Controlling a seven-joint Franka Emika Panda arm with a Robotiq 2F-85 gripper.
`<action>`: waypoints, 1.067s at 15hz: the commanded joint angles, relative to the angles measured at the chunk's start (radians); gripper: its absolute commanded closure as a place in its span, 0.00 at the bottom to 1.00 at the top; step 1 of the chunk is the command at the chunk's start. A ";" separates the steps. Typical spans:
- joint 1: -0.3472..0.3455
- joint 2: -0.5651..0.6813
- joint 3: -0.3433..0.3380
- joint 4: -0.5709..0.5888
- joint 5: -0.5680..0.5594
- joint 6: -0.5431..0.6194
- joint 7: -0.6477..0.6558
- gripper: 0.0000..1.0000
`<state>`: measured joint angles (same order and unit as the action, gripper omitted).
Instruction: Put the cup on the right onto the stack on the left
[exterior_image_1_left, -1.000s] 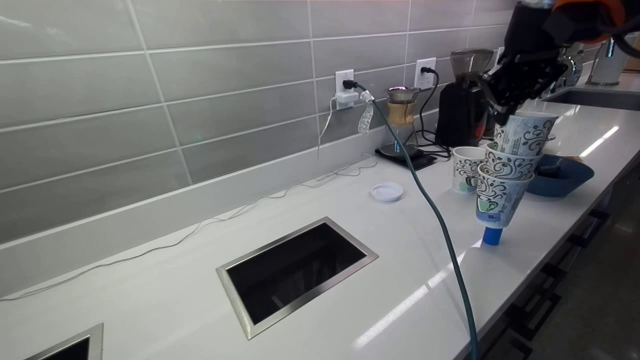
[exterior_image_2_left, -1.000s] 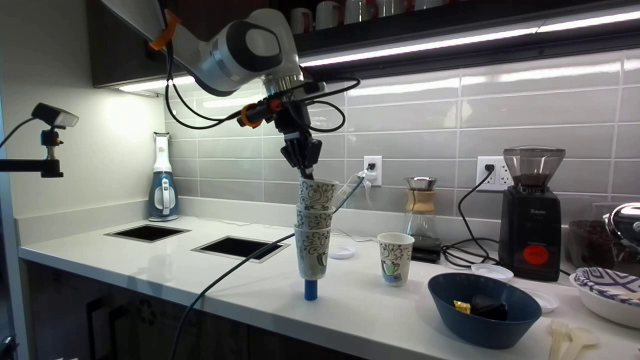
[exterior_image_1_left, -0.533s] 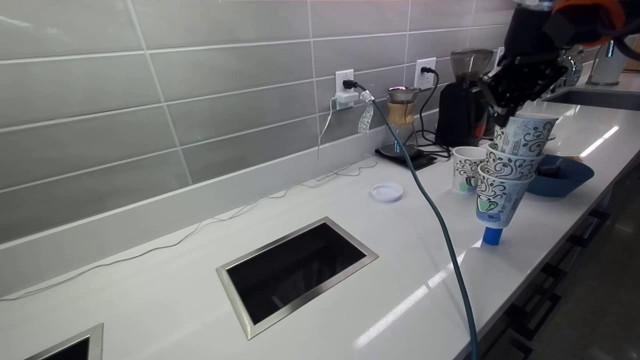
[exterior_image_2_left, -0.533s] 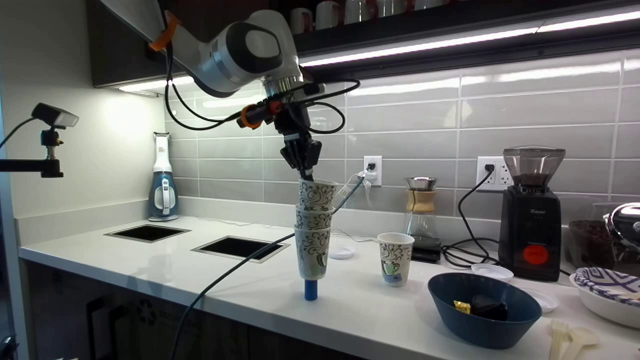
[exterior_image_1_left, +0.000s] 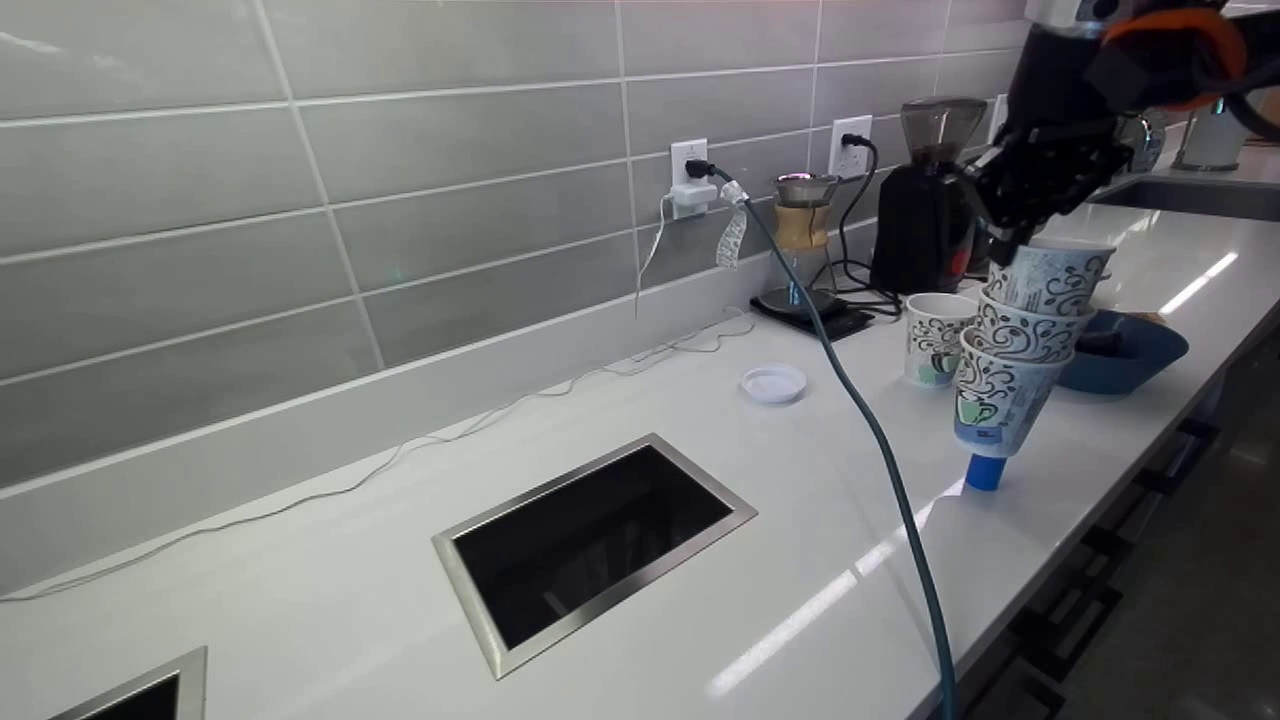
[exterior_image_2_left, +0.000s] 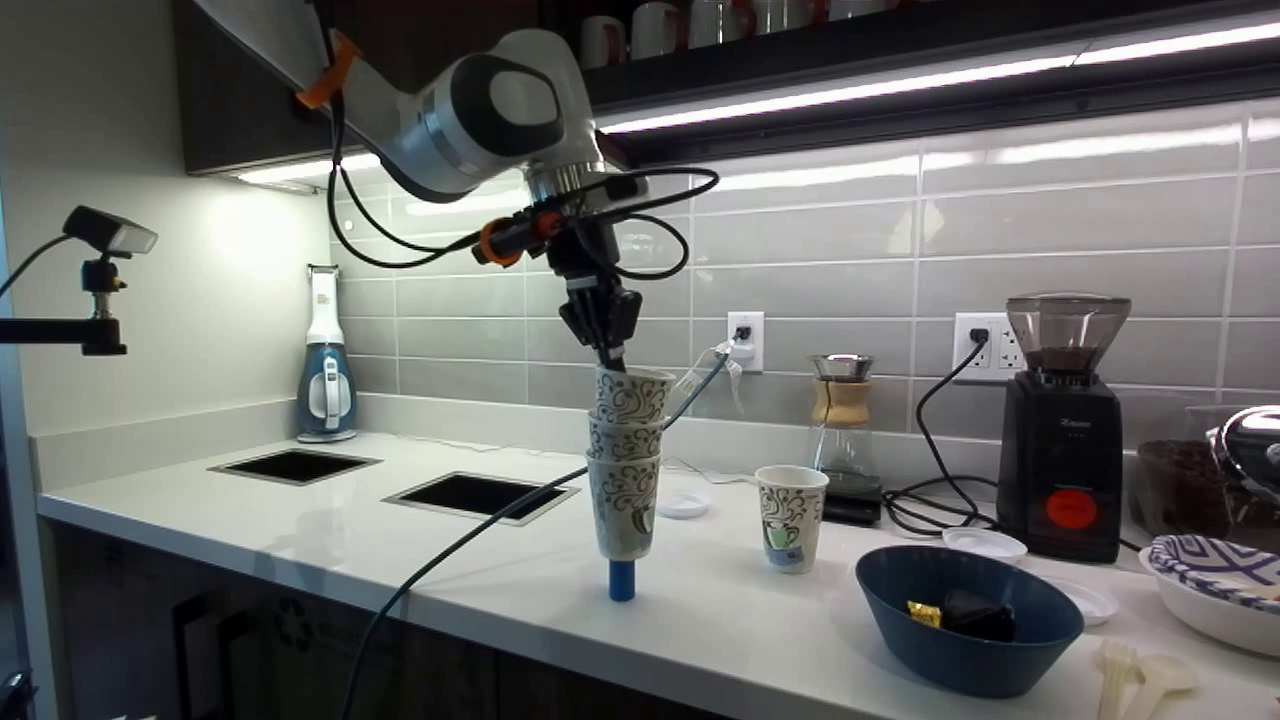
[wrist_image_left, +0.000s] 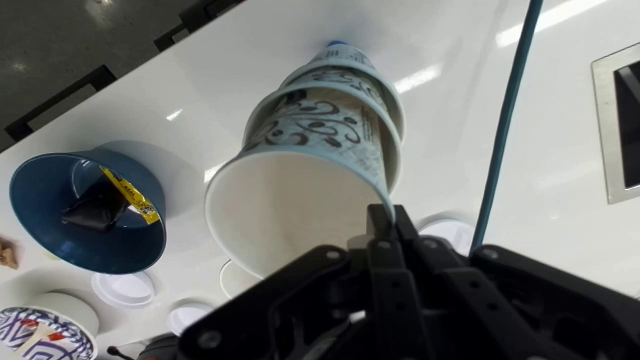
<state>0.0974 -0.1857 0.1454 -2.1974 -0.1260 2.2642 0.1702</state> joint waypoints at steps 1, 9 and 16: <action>-0.004 0.003 0.008 -0.019 -0.030 0.035 0.034 0.99; -0.004 0.017 0.007 -0.020 -0.033 0.044 0.037 0.99; -0.004 0.024 0.007 -0.020 -0.037 0.044 0.038 0.99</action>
<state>0.0974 -0.1605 0.1454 -2.2019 -0.1261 2.2816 0.1703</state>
